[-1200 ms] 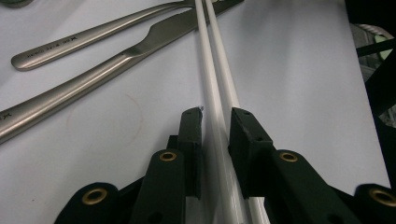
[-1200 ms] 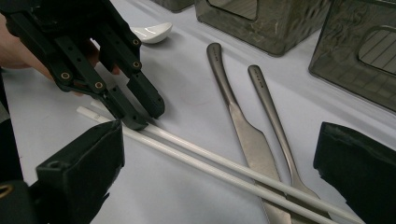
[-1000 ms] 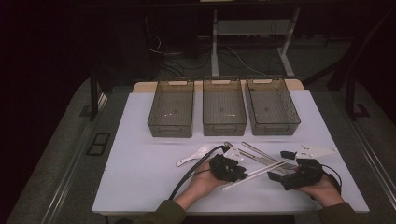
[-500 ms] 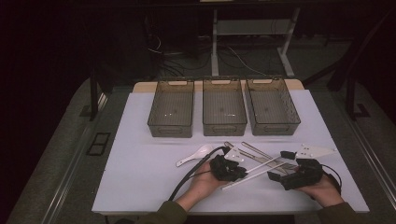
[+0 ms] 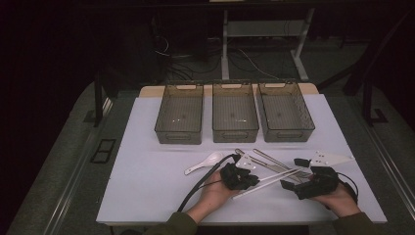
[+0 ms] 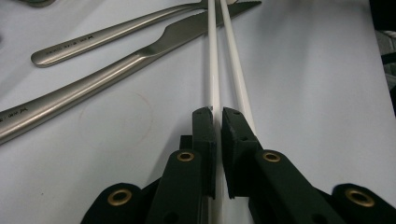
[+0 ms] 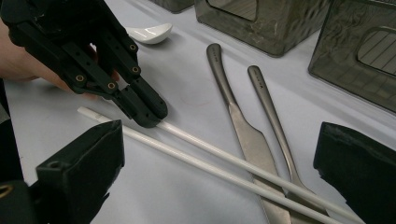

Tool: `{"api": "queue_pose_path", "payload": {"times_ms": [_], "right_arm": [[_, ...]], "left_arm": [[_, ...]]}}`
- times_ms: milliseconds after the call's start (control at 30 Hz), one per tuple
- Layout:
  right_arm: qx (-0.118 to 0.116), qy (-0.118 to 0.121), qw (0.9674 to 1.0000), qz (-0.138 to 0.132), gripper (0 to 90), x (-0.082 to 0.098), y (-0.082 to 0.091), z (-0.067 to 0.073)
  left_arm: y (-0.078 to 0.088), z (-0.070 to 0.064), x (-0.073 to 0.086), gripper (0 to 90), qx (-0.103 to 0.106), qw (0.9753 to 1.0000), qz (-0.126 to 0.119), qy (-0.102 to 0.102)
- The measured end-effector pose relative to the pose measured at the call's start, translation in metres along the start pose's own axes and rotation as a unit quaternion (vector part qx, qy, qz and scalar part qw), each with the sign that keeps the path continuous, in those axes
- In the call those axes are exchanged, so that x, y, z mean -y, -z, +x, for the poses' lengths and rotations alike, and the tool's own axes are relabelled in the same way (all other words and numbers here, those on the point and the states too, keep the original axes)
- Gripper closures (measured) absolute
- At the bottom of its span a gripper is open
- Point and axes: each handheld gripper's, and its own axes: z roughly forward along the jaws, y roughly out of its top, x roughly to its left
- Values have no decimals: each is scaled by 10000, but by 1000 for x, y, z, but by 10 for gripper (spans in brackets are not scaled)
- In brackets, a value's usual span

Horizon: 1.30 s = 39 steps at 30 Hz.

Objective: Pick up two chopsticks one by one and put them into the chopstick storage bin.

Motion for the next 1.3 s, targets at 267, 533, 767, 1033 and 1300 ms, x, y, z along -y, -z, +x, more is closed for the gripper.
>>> {"api": "queue_pose_path", "payload": {"times_ms": [267, 533, 767, 1033, 1300], "right_arm": [[-2, -2, 10000, -30, 19, 0, 1, 0], [4, 0, 10000, -92, 19, -1, 3, 1], [-1, 20, 10000, -91, 18, -1, 3, 1], [-24, 31, 10000, -65, 19, 0, 2, 1], [-17, 29, 10000, -58, 19, 0, 1, 1]], "left_arm": [[7, 2, -4, 838, -5, 10000, -71, 33], [19, 9, -5, 838, -42, 9998, -131, 167], [28, 15, -5, 837, -91, 9996, -159, 205], [48, 23, -6, 837, -124, 9992, -297, 256], [70, 32, -5, 837, -93, 9986, -444, 265]]}}
